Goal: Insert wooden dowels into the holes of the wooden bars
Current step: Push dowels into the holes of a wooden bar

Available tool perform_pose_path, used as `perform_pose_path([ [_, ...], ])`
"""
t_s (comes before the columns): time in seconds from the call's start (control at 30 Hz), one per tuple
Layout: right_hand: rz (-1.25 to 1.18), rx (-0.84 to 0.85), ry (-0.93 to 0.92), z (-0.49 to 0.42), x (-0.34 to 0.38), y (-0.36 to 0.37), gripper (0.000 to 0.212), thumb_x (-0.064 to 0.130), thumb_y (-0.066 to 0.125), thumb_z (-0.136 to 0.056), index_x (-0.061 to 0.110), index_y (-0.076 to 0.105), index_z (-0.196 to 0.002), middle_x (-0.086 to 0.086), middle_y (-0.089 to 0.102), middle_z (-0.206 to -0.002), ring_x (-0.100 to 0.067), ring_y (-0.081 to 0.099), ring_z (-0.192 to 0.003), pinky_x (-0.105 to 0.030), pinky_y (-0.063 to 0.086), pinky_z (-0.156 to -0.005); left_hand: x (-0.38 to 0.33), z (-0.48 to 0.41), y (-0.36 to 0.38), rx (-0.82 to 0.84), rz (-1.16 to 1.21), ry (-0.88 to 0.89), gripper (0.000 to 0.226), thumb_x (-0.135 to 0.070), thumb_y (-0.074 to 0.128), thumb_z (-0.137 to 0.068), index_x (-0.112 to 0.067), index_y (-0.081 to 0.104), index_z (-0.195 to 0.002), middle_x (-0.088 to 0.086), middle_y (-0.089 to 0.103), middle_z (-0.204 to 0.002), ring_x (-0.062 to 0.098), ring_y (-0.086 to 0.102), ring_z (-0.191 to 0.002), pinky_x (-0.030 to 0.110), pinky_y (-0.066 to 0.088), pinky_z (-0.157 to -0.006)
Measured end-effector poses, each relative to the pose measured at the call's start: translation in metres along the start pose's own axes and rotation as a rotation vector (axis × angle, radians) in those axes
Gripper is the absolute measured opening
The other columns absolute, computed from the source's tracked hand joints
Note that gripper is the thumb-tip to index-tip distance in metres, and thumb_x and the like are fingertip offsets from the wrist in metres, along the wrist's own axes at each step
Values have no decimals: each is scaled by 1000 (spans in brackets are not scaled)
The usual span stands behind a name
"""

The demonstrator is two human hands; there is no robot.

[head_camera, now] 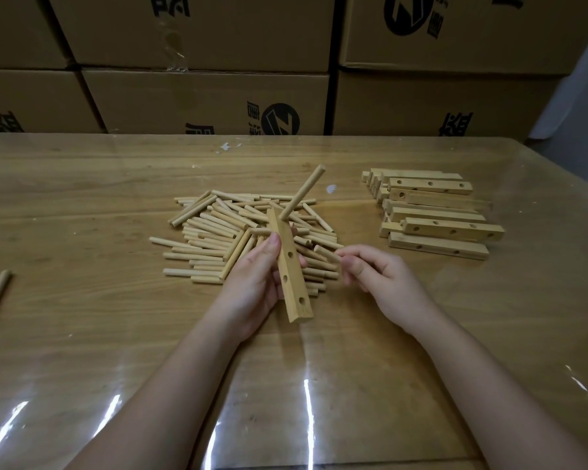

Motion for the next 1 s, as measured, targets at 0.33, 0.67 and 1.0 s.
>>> perform_pose_path([
  [0.33, -145, 0, 77, 0, -1, 9, 20, 20, 48, -96, 27, 62, -107, 16, 54, -64, 4, 50, -60, -10, 40, -57, 1, 0, 1, 24, -78, -5, 47, -42, 49, -86, -11, 58, -121, 0, 67, -74, 7, 56, -59, 19, 48, -53],
  [0.67, -188, 95, -13, 6, 9, 17, 8, 15, 57, -90, 18, 62, -95, 8, 63, -63, -2, 60, -66, -9, 44, -70, 4, 0, -4, -13, -57, -5, 49, -50, 60, -81, -12, 62, -112, 0, 70, -73, 8, 64, -64, 20, 51, -56],
  [1.0, -156, 52, -35, 6, 10, 15, 12, 15, 64, -85, 26, 66, -89, 17, 68, -81, 2, 62, -79, -10, 47, -69, 4, -2, -4, -61, -52, 18, 47, -50, 64, -78, -12, 65, -105, 11, 57, -81, 16, 56, -69, 25, 51, -59],
])
Point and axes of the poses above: each hand's wrist, its own z-axis away from the middle knuckle, its own y-axis out of the palm, x = y × z, the point moved 3 cm from there along -z, towards the middle knuckle
